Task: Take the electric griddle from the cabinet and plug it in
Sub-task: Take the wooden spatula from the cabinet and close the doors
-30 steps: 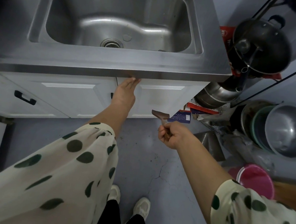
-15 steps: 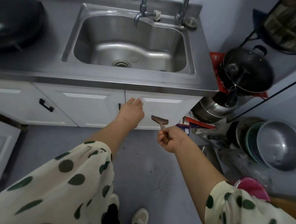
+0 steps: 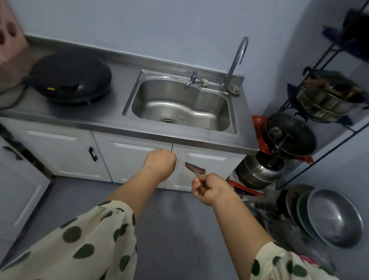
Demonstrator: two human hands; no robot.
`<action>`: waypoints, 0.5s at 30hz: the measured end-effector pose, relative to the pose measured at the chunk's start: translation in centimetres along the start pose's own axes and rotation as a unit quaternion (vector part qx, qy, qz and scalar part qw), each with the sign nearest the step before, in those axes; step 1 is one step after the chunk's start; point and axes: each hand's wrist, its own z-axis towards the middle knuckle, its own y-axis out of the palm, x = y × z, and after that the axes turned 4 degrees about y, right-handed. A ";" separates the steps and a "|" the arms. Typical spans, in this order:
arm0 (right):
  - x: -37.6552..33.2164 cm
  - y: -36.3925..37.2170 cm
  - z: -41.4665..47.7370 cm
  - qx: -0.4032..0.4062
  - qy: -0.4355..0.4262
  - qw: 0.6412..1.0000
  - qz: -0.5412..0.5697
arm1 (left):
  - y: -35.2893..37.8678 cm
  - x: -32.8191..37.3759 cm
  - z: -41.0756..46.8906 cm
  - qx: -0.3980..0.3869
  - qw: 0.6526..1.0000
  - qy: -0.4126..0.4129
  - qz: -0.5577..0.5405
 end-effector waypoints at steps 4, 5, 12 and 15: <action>1.9 3.3 -2.9 -0.014 -0.022 1.000 0.001 | -2.1 -3.3 -3.1 0.044 0.998 -0.018 -0.030; 2.4 4.1 -3.4 -0.016 -0.028 0.999 0.000 | -2.5 -4.0 -3.8 0.051 0.998 -0.021 -0.038; 6.3 12.8 -8.1 -0.047 -0.087 0.995 -0.022 | -5.5 -12.0 -10.4 0.122 0.986 -0.051 -0.099; 8.3 16.9 -9.9 -0.065 -0.101 0.992 -0.029 | -6.7 -15.7 -13.0 0.139 0.982 -0.072 -0.107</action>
